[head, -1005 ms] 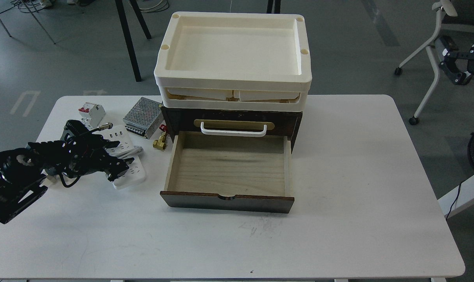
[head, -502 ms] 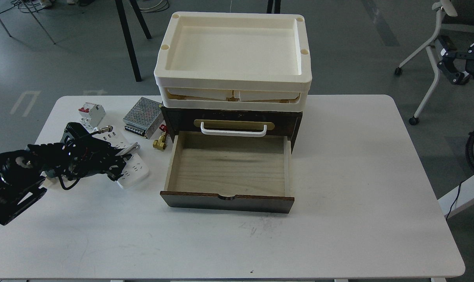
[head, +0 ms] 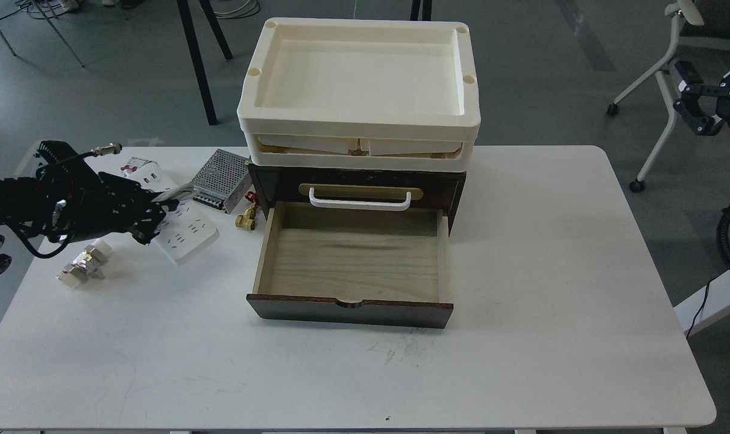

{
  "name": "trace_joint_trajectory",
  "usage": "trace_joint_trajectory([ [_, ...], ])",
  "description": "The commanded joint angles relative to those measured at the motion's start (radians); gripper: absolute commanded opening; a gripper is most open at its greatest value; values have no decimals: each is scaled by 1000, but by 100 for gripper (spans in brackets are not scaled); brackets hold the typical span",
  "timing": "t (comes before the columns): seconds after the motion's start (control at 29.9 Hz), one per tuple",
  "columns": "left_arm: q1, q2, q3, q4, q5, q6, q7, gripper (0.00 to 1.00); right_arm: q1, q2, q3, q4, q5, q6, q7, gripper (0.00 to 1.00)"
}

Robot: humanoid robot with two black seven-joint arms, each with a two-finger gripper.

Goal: Put charging cable into cabinet
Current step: 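Carry the power strip with the left gripper over the open drawer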

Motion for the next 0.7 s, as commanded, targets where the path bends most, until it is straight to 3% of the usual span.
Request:
trace_joint_trajectory([
  [0.0,-4,142,-6,-206,-147,-30,-1,0,0,0,0,-3,6,-1,0,100],
  [0.13,4,286,-6,-451,-311,-38,-1,0,-2,0,0,-12,6,-1,0,100],
  [0.27,2,317,-6,-609,-511,-44,-1,0,-5,0,0,-12,14,-1,0,100],
  [0.47,-1,155,-12,-650,-762,-148,-1,0,-11,2,-1,-14,21,-1,0,100],
  [0.67,8,-57,-5,-593,-820,-145,9,0,-20,2,0,-21,23,-1,1,100],
])
